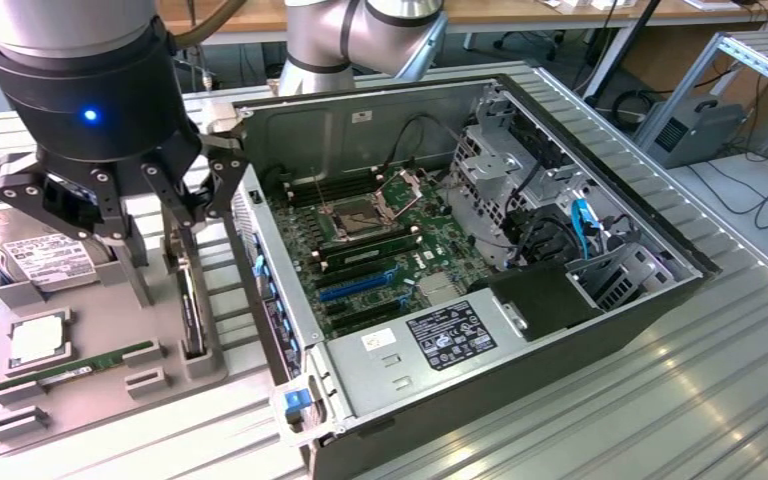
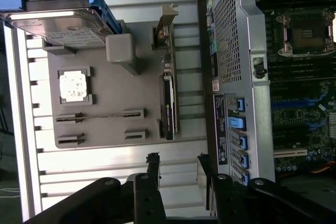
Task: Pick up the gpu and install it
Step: 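Pick up the gpu and move the gpu toward the slot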
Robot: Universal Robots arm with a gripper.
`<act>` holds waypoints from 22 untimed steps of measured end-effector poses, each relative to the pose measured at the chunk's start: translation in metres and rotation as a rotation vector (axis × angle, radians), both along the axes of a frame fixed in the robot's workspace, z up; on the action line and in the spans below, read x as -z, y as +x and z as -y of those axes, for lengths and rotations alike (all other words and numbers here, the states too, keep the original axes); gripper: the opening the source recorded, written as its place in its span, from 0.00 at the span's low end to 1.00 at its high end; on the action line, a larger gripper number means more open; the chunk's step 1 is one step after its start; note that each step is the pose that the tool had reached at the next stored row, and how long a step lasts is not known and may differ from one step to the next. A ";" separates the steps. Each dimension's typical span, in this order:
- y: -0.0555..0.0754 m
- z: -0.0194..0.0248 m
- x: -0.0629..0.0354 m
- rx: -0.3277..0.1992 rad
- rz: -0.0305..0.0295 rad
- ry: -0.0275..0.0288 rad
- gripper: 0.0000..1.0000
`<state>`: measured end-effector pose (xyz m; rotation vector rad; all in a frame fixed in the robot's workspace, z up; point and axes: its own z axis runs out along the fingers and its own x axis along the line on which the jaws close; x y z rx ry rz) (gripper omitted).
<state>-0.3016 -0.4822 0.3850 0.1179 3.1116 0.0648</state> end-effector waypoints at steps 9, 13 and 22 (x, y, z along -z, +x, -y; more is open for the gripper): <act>0.000 0.0000 0.0037 0.000 -0.0001 0.0000 0.42; 0.000 0.0000 0.0049 0.000 -0.0001 -0.0001 0.42; 0.000 0.0000 0.0078 0.000 0.0000 0.0000 0.42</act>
